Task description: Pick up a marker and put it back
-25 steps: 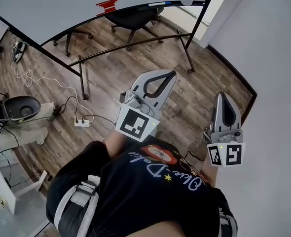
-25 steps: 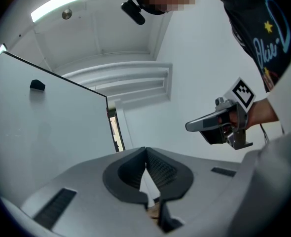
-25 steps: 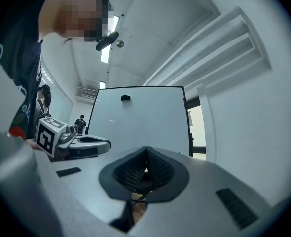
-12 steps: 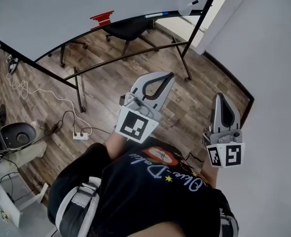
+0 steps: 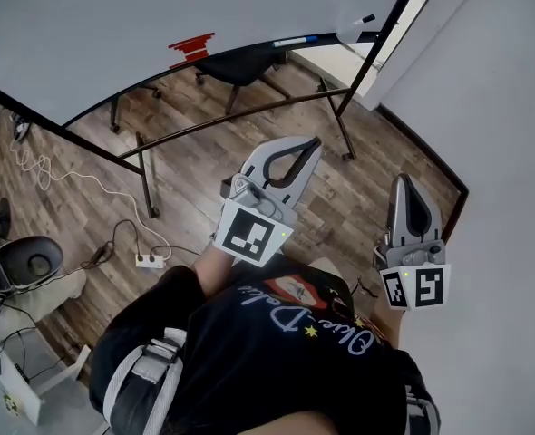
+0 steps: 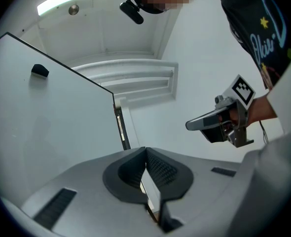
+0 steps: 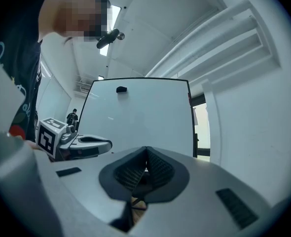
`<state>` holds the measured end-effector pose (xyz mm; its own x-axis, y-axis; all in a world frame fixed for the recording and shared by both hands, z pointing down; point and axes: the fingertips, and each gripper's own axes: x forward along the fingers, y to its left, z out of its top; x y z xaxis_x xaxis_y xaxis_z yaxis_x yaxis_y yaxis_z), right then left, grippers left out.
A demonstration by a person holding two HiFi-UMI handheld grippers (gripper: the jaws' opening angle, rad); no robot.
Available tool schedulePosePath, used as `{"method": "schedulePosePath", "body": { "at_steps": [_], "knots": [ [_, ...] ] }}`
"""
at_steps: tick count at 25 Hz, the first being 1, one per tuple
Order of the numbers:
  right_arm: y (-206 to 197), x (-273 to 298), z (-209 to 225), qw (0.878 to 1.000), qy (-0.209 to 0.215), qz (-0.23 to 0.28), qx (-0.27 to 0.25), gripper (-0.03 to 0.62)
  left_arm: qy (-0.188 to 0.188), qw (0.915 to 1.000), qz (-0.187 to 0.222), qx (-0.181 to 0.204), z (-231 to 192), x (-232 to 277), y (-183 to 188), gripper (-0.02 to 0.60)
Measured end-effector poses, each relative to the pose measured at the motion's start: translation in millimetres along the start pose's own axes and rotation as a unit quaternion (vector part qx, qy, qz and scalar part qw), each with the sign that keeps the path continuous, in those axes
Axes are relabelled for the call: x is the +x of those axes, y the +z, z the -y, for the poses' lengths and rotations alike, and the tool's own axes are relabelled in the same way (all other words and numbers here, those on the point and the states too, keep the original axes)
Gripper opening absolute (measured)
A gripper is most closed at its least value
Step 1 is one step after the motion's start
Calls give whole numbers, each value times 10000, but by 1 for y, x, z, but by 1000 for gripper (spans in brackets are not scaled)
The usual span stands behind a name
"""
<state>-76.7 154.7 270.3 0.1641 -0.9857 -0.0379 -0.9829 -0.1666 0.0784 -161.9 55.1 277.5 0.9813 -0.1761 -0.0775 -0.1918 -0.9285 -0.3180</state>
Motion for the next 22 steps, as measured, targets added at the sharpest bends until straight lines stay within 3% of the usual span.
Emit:
{"method": "schedulePosePath", "body": {
  "at_steps": [5,10,22],
  "knots": [
    [-4,4,9,9999,-76,-72,-10,0,-18,10000,4,-32,-3,7,-6,3],
    [-7,21,23,10000,18,-41,27,0,191,9998,-34,40,-14,12,-10,3],
    [-18,97,48,9951,965,103,170,0,1092,9934,-335,53,-58,37,-27,3]
  ]
}}
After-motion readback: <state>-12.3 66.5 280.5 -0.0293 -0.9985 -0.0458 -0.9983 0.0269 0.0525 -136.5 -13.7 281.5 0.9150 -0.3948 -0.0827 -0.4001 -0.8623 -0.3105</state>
